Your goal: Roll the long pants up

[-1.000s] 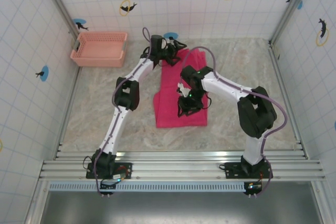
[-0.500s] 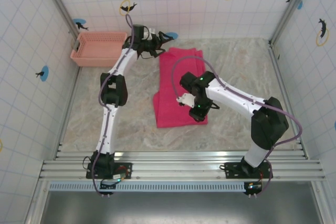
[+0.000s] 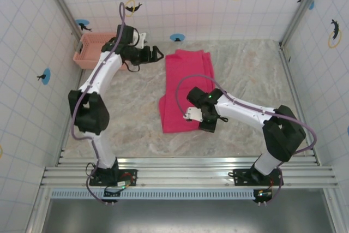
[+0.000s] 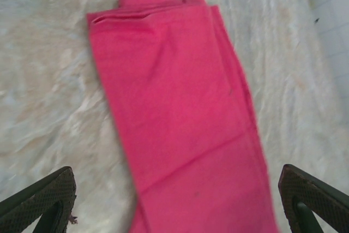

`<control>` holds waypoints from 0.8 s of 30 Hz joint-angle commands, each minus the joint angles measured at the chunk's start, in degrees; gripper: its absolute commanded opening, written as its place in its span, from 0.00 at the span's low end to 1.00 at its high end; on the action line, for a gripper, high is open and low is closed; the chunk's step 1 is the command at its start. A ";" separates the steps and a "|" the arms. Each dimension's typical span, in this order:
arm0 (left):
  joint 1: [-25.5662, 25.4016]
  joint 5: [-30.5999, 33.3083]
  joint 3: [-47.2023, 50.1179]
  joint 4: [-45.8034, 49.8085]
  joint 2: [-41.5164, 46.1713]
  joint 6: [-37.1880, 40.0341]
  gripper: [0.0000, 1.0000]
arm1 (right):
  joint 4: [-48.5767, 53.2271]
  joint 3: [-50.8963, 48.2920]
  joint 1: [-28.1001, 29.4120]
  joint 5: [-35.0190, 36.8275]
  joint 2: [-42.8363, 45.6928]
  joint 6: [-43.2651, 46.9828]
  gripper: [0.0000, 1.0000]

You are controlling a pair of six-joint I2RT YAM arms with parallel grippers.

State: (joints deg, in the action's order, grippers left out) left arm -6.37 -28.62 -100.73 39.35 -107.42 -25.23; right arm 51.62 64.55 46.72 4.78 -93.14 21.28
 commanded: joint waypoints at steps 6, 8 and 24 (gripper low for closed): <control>-0.13 10.07 11.88 6.14 7.21 12.58 0.98 | -7.83 -1.54 3.05 3.81 -4.63 2.24 0.56; -0.20 9.58 12.71 6.65 7.52 12.48 0.97 | -9.32 -1.58 3.41 5.36 -6.15 2.51 0.54; -3.87 13.58 14.97 11.22 9.99 20.68 0.97 | 4.93 11.47 2.91 -10.85 -11.59 4.71 0.02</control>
State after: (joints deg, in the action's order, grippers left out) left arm -10.15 -16.93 -86.39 48.34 -99.81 -8.43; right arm 48.21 71.00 49.93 3.57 -104.62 25.19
